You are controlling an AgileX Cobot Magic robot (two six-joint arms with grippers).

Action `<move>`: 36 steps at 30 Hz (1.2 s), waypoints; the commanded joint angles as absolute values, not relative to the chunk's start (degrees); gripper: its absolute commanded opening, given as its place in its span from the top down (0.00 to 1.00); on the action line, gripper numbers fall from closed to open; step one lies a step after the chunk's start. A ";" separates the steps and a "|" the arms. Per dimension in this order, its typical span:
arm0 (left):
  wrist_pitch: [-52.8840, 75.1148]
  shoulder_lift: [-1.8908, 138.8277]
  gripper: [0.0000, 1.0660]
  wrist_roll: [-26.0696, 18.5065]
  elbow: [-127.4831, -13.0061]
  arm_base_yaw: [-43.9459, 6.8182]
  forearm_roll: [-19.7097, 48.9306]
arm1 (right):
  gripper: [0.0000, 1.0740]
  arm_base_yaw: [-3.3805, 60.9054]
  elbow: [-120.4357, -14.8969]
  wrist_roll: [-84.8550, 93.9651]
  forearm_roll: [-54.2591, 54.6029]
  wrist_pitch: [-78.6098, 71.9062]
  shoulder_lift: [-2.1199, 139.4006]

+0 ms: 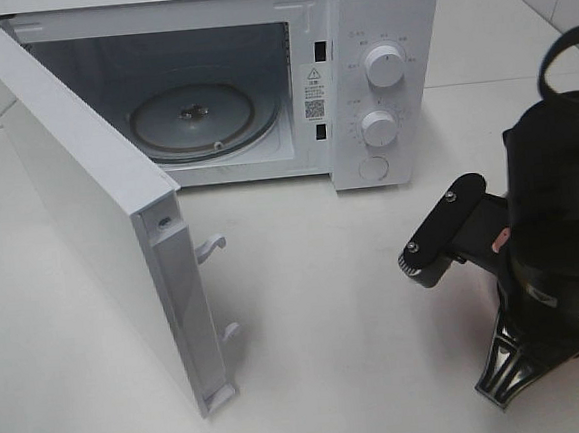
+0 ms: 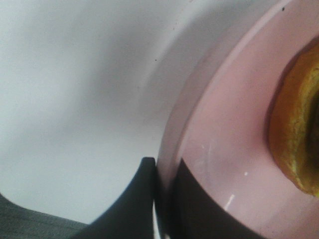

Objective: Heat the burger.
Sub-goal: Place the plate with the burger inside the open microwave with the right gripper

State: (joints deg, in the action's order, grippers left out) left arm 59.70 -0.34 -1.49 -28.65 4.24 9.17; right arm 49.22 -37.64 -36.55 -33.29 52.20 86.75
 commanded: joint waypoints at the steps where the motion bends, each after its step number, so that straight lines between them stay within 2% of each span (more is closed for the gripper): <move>1: 59.13 -1.43 0.06 -1.26 -28.48 4.35 9.05 | 1.00 50.65 -36.55 -36.67 -37.07 55.06 84.17; 13: 59.13 -1.43 0.06 -1.26 -28.48 4.35 9.05 | 1.00 59.01 -31.34 -33.98 -39.02 60.16 74.89; 29: 59.13 -1.43 0.06 -1.26 -28.48 4.35 9.05 | 1.00 59.93 -31.46 -26.53 -41.14 59.42 72.59; 36: 59.13 -1.43 0.06 -1.26 -28.48 4.35 9.05 | 1.00 59.93 -31.46 -19.42 -43.26 53.74 72.59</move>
State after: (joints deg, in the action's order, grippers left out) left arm 59.70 -0.34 -1.49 -28.65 4.24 9.17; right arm 59.53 -31.51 -22.35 -38.67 54.77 73.17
